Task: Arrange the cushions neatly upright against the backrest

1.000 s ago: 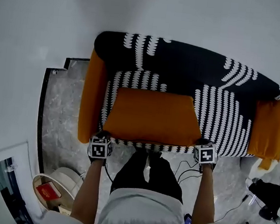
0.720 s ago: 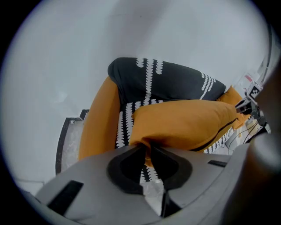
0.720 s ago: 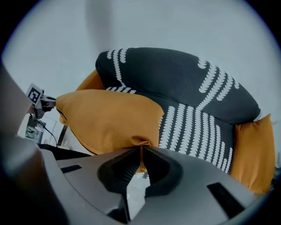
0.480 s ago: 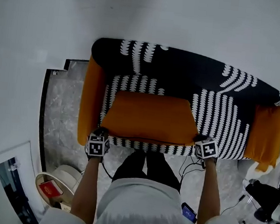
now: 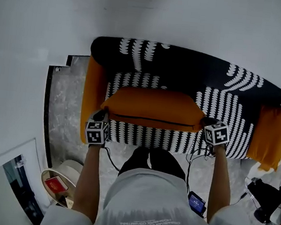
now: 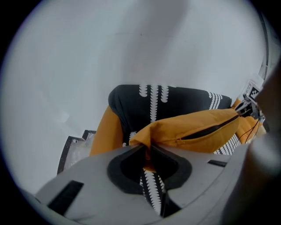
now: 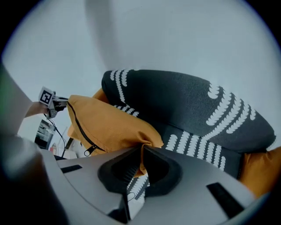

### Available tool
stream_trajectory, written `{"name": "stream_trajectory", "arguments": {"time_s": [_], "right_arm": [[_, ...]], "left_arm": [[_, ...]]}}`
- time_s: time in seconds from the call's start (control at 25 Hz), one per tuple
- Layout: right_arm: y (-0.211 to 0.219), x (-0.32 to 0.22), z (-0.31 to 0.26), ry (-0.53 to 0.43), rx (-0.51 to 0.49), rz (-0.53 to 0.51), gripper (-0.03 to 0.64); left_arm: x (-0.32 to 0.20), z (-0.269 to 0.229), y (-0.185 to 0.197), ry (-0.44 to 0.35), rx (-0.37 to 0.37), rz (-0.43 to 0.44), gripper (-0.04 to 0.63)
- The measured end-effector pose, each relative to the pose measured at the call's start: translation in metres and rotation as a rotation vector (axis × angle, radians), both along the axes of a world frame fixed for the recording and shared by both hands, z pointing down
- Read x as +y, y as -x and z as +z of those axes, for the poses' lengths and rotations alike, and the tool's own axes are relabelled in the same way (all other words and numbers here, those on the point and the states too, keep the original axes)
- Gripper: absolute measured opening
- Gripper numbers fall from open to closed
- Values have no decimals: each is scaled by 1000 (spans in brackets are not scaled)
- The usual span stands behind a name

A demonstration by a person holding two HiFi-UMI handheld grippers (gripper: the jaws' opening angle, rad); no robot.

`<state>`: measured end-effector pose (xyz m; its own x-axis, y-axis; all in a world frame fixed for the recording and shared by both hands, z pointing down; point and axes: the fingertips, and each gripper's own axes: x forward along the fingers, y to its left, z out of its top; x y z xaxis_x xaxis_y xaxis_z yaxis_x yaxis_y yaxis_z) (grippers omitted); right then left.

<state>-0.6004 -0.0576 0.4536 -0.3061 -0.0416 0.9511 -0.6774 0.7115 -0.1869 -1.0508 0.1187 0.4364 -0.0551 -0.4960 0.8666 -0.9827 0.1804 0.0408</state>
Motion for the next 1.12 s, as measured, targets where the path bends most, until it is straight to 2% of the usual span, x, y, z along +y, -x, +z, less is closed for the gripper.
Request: {"name": "stream_trajectory", "arguments": {"time_s": [0.2,0.4,0.56,0.76,0.92,1.0,1.12], "right_arm": [[18,-60,-15,-106,-75,20,25],[37,-119,-32,-187,-135,36,23],[46,-149,-37,-190,-179,74,23],[64,-166,-40,-193,-232,91,21],[75,-182,-36,-211,-218,87,21],[79,-192,-31,-224,-204,123,23],[76,-207,-23,-237,-200,242,23]], "left_arm": [[-62,-18,19,-99,-44,36,55],[-117,-32,39,-173,-27,-13,55],[-146,-38,46,-190,-17,-14,54],[-157,-36,60,-216,-7,-35,54],[-173,-29,76,-201,-7,-71,54],[-181,-22,83,-182,-3,-107,57],[-192,-19,91,-180,-12,-170,74]]}}
